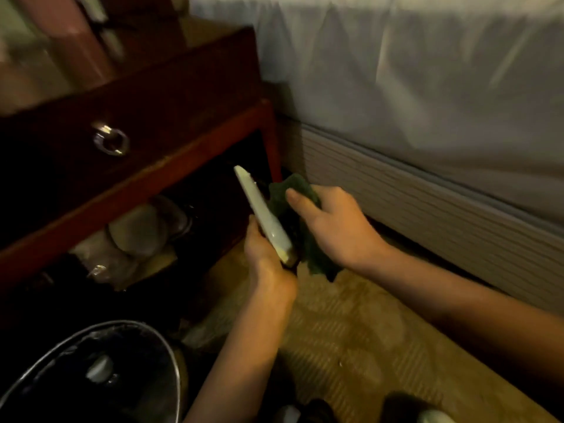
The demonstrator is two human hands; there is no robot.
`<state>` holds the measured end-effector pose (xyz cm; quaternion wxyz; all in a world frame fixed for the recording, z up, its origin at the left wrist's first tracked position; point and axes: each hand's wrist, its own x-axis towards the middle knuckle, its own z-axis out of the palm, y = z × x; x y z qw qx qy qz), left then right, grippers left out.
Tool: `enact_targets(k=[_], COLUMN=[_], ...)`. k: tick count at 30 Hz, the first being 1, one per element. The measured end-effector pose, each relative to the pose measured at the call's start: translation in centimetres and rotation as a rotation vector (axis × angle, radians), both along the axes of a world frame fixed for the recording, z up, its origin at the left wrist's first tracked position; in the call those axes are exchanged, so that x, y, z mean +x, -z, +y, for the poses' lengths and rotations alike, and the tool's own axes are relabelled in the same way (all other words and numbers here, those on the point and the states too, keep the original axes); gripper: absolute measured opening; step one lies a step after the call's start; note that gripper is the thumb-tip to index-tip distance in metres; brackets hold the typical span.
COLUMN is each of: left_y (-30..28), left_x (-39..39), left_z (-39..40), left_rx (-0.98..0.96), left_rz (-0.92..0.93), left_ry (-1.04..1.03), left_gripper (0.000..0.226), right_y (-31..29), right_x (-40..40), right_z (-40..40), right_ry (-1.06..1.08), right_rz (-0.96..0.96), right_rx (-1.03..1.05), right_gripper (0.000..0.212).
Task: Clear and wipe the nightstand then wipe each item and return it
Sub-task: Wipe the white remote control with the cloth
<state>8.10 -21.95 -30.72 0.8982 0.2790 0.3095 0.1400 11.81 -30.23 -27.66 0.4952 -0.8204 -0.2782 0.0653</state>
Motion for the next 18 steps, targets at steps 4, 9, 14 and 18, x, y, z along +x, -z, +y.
enact_targets(k=[4,9,14,18], left_y=[-4.4,-10.0,-14.2,-17.4], left_x=[-0.4,-0.4,0.7,1.4], left_z=[1.8,5.3,9.5,13.0], left_rx=[0.057,0.168,0.332,0.416], left_rz=[0.017,-0.028,-0.095,-0.102], left_ry=[-0.002,-0.072,-0.16,-0.212], left_gripper=[0.038,0.031,0.032,0.031], right_y=[-6.3,-11.2,-14.6,-15.9], right_x=[1.8,4.7,3.6,3.8], right_z=[1.0,2.2,5.7,10.3], right_ry=[0.114,0.006,-0.32,-0.379], right_rz=[-0.059,-0.138,-0.061,0.134], right_rx=[0.008,-0.375,-0.46,-0.131], right_gripper=[0.061,0.037,0.094,0.028])
